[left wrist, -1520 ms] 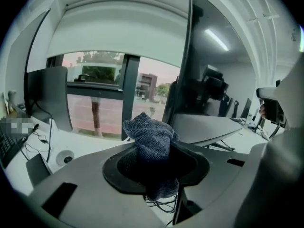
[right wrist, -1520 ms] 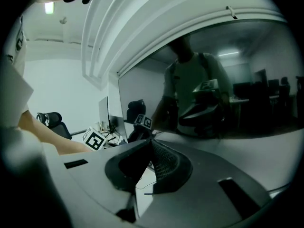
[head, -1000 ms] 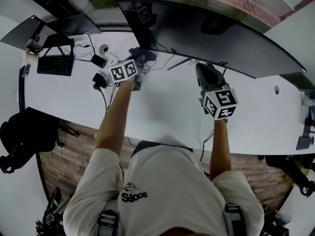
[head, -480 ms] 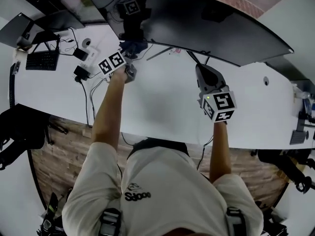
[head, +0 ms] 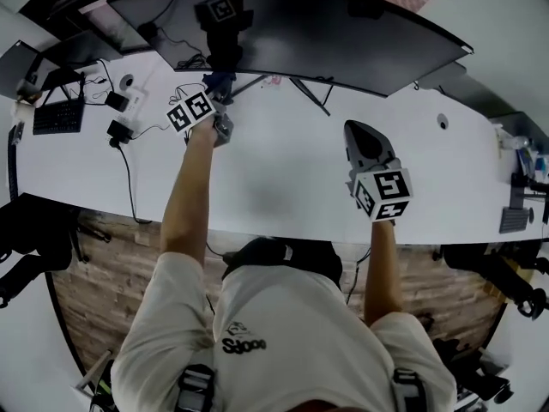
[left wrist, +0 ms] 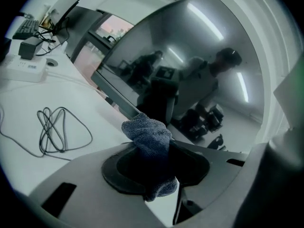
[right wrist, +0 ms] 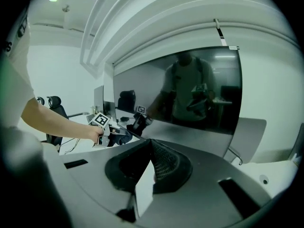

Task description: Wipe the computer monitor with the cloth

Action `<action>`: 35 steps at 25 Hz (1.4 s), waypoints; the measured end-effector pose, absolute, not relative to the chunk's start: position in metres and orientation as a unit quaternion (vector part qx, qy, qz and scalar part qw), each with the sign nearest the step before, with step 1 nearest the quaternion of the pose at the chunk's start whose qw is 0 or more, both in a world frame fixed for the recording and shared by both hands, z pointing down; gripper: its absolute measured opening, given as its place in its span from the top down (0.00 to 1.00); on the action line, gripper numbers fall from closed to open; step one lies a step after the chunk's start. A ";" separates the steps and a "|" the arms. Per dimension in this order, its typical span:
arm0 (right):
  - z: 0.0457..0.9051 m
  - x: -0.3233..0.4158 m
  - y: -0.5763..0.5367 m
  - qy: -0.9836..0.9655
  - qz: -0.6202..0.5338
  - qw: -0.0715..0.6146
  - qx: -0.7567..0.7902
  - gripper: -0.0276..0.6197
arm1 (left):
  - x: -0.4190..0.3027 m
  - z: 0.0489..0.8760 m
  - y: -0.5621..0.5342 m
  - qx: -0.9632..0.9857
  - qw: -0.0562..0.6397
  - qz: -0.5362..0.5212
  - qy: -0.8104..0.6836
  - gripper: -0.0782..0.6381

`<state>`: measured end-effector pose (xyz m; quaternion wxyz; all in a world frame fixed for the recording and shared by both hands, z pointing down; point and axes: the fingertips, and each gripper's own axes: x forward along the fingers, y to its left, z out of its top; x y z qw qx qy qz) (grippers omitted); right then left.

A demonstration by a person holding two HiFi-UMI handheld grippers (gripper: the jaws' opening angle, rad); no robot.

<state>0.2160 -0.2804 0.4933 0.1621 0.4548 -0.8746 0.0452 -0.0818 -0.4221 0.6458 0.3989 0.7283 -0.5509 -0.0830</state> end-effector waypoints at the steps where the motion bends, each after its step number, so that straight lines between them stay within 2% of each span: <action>1: 0.495 0.222 -0.279 -0.873 0.046 0.164 0.458 0.97 | -0.073 0.646 -0.423 0.732 0.399 -0.083 -0.546 0.68; 18: 0.487 0.332 -0.289 -0.870 0.075 0.127 0.471 0.97 | 0.059 0.648 -0.422 0.740 0.411 -0.078 -0.527 0.68; 35: 0.487 0.451 -0.307 -0.869 0.079 0.136 0.470 0.97 | 0.211 0.652 -0.422 0.731 0.453 -0.114 -0.496 0.68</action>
